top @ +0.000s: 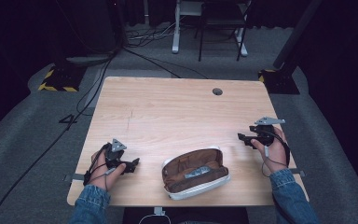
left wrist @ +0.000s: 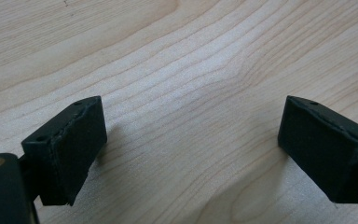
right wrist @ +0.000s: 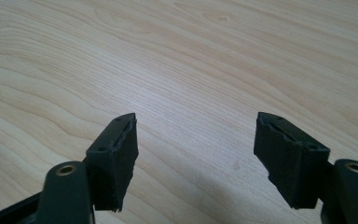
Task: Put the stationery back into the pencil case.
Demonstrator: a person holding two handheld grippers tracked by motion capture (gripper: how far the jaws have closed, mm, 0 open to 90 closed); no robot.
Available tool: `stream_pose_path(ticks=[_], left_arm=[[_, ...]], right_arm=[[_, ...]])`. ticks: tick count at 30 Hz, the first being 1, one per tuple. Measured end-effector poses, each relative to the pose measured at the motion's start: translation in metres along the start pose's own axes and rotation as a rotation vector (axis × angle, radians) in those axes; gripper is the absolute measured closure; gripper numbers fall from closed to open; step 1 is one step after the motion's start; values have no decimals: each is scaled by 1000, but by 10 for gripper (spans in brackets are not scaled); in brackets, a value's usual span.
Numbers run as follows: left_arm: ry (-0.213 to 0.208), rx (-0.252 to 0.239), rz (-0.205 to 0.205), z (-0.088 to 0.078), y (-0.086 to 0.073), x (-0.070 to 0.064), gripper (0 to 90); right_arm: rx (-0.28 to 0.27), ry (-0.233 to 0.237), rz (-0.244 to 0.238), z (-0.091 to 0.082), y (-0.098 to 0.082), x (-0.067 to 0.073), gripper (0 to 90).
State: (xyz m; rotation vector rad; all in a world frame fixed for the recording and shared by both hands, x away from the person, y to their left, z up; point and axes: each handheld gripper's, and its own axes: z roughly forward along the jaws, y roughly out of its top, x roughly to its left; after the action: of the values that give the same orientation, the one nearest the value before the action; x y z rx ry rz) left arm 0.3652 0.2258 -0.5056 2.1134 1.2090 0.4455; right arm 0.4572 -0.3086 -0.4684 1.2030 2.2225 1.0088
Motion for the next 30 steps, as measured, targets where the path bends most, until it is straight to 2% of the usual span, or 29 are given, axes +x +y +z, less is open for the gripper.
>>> stream_pose_path(ticks=[18, 23, 25, 30], left_arm=[[-4, 4, 0, 0, 0, 0, 76], [0, 5, 3, 0, 0, 0, 75], [0, 6, 2, 0, 1, 0, 73], [0, 5, 3, 0, 1, 0, 73]], right_arm=[[25, -31, 44, 20, -26, -15, 284], [16, -36, 64, 21, -28, -17, 234], [36, -42, 67, 23, -28, -18, 126], [46, -50, 67, 24, -27, -18, 104]])
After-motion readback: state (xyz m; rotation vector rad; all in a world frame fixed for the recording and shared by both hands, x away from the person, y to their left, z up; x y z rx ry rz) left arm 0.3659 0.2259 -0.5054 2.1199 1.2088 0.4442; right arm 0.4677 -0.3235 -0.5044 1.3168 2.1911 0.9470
